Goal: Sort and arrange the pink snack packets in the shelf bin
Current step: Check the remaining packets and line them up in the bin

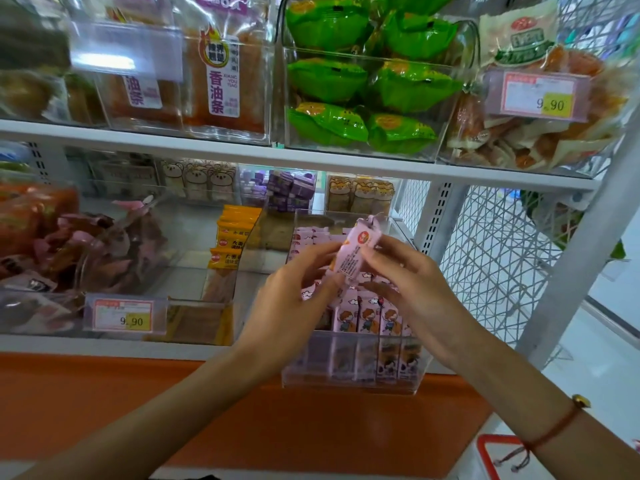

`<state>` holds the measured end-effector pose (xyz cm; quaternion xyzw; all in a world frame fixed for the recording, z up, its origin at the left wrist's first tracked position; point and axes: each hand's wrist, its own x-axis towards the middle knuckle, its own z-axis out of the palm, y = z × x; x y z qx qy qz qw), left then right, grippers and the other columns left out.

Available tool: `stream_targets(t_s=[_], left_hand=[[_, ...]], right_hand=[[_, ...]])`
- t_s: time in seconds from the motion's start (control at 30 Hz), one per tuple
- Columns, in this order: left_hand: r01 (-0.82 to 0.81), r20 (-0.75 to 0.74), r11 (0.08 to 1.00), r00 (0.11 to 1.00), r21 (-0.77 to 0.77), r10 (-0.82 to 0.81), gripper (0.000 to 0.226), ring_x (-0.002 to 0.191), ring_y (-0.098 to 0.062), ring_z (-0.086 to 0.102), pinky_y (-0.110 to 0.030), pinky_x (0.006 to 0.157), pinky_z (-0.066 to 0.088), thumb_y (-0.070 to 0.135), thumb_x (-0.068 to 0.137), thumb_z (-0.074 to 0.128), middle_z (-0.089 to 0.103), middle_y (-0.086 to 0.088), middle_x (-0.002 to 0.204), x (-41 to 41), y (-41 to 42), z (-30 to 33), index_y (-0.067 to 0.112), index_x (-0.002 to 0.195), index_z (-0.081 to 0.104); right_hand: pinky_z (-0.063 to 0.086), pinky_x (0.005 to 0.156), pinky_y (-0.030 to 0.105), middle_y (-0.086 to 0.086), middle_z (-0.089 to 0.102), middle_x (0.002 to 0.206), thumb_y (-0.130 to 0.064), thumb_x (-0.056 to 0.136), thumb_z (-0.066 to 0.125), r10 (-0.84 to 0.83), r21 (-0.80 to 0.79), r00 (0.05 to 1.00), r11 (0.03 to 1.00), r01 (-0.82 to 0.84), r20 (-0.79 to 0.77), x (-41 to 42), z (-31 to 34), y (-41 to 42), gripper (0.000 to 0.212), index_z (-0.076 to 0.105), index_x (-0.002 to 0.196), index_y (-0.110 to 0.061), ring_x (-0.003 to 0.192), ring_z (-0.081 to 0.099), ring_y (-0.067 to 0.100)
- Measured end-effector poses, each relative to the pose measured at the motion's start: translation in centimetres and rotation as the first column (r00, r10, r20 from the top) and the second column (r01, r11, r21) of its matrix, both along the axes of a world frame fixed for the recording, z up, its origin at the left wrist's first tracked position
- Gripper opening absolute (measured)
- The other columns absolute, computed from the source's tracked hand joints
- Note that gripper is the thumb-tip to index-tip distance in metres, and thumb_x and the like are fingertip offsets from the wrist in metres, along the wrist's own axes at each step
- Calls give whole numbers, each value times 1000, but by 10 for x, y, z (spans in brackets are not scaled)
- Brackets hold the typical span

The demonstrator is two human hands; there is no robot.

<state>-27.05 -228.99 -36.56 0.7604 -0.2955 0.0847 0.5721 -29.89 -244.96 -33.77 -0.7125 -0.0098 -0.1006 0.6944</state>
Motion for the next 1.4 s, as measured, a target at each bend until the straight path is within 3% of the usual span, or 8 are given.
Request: stream_targets(t_s=[0.13, 0.37, 0.6, 0.8, 0.9, 1.1, 1.23, 1.4], left_hand=[[-28, -5, 999, 1000, 43, 28, 37, 110, 5, 55, -28, 96, 49, 32, 94, 54, 60, 23, 120, 0, 0, -1, 35, 130, 52], [-28, -5, 999, 1000, 29, 28, 49, 88, 0, 63, -26, 74, 58, 44, 79, 67, 63, 17, 106, 0, 2, 5, 39, 126, 54], [46, 11, 999, 999, -29, -46, 36, 100, 7, 60, -11, 81, 50, 25, 88, 61, 63, 26, 107, 3, 6, 8, 46, 116, 51], [11, 239, 998, 971, -56, 3, 41, 118, -7, 57, -32, 101, 47, 2, 86, 66, 63, 9, 120, 11, 15, 11, 25, 119, 57], [41, 225, 998, 974, -45, -30, 40, 114, -3, 58, -27, 97, 49, 10, 85, 67, 64, 14, 118, 11, 16, 14, 29, 119, 57], [146, -141, 983, 977, -112, -161, 34, 87, -3, 69, -15, 65, 55, 39, 75, 63, 72, 14, 95, 1, 11, 23, 39, 108, 62], [164, -520, 974, 825, -155, -222, 32, 72, -7, 71, -17, 56, 53, 46, 67, 63, 75, 3, 82, -3, 5, 24, 24, 86, 77], [176, -599, 976, 771, -128, -217, 25, 73, -8, 70, -20, 58, 54, 49, 65, 65, 75, 2, 83, 0, 3, 21, 30, 76, 78]], right_hand=[[56, 83, 28, -3, 72, 101, -37, 73, 71, -121, -66, 992, 990, 123, 39, 1, -3, 2, 43, 65, 113, -22, 95, 68, 9], [55, 76, 25, -13, 72, 87, -49, 58, 74, -214, -130, 964, 963, 235, 155, -1, -4, 4, 40, 67, 92, -28, 84, 68, 2], [54, 69, 21, -9, 70, 104, -42, 67, 67, 35, -155, 992, 988, -15, 122, -4, 4, -6, 49, 61, 115, -32, 86, 69, 9], [53, 82, 21, -9, 70, 106, -18, 63, 76, 198, -251, 933, 960, -124, 300, -9, 7, -9, 38, 68, 98, -30, 101, 66, 10], [54, 85, 23, -10, 71, 105, -23, 63, 76, 181, -253, 936, 962, -104, 303, -9, 7, -10, 40, 67, 102, -28, 103, 65, 8], [53, 65, 17, -4, 75, 91, -42, 67, 69, 28, -128, 984, 992, -6, 175, -7, 10, -11, 44, 65, 109, -28, 81, 71, 10], [49, 54, 14, 3, 74, 80, -41, 70, 71, 16, -33, 998, 999, -18, -67, -4, 8, -9, 43, 71, 105, -15, 67, 69, 11], [49, 49, 14, 5, 73, 73, -39, 70, 73, 9, 22, 987, 1000, -6, -158, -2, 6, -10, 40, 72, 99, -11, 59, 67, 10]])
